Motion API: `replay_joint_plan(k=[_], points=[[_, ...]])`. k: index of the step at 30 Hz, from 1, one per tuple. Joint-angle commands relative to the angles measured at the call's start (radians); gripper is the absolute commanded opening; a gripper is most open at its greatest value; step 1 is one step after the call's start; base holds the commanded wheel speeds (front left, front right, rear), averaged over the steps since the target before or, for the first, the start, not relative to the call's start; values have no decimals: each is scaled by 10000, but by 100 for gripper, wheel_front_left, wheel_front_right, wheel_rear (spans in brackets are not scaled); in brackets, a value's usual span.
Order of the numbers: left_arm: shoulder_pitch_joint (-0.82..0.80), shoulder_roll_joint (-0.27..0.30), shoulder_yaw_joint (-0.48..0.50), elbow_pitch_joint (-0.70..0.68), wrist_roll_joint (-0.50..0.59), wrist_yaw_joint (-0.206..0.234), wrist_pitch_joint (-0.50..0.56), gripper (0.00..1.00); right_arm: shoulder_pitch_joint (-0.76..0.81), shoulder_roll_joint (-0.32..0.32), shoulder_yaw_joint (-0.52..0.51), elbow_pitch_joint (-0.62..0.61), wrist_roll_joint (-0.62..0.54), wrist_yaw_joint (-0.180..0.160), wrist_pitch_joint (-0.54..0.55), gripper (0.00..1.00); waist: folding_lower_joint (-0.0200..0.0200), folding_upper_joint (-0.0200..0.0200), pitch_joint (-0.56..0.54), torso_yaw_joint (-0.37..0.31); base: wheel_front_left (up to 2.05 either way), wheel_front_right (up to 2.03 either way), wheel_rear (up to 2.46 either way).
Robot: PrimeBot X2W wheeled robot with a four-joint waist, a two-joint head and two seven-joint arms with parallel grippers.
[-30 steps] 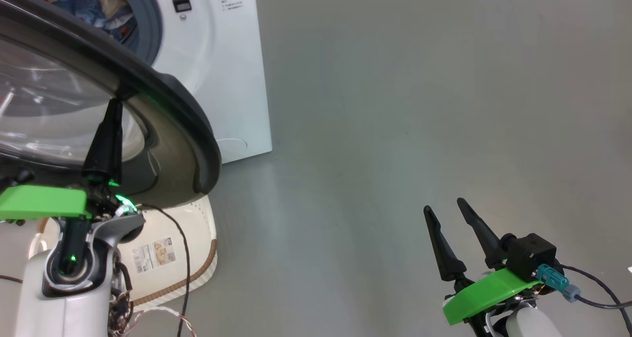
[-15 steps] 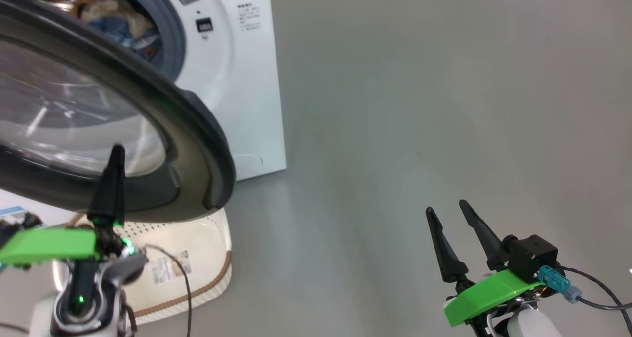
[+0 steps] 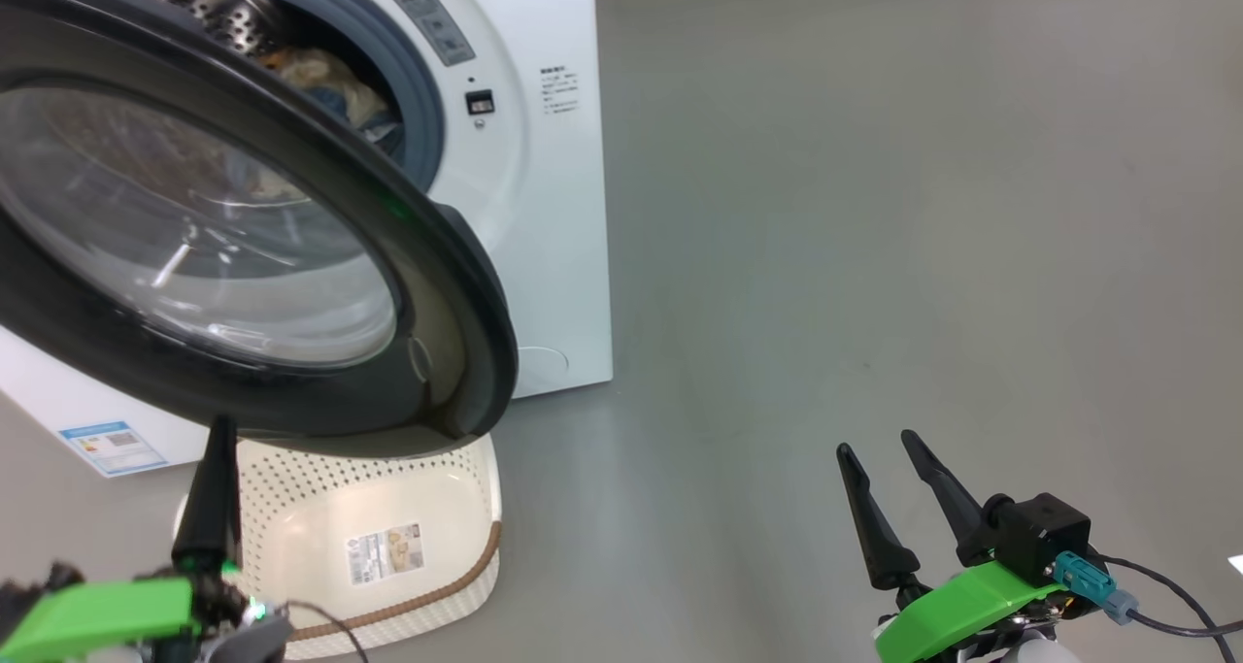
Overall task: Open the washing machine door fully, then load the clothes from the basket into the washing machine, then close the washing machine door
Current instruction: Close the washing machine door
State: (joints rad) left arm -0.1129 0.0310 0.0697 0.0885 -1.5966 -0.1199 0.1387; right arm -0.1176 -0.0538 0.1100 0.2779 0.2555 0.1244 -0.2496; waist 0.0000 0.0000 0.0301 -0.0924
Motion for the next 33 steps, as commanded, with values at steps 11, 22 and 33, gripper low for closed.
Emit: replay_joint_plan(k=[11, 22, 33], points=[[810, 193, 4, -761, -130, -107, -926, 74, 21, 35, 253, -241, 178, 63, -122, 100, 0, 0, -213, 401, 0, 0, 0], [1388, 325, -64, -1401, 1005, -107, -2018, 100, 32, 35, 298, -293, 292, 63, -122, 100, 0, 0, -291, 443, 0, 0, 0], [1754, 1543, -1195, -1523, 3838, -107, -3914, 100, 65, 35, 303, -298, 292, 63, -122, 100, 0, 0, -330, 498, 0, 0, 0]])
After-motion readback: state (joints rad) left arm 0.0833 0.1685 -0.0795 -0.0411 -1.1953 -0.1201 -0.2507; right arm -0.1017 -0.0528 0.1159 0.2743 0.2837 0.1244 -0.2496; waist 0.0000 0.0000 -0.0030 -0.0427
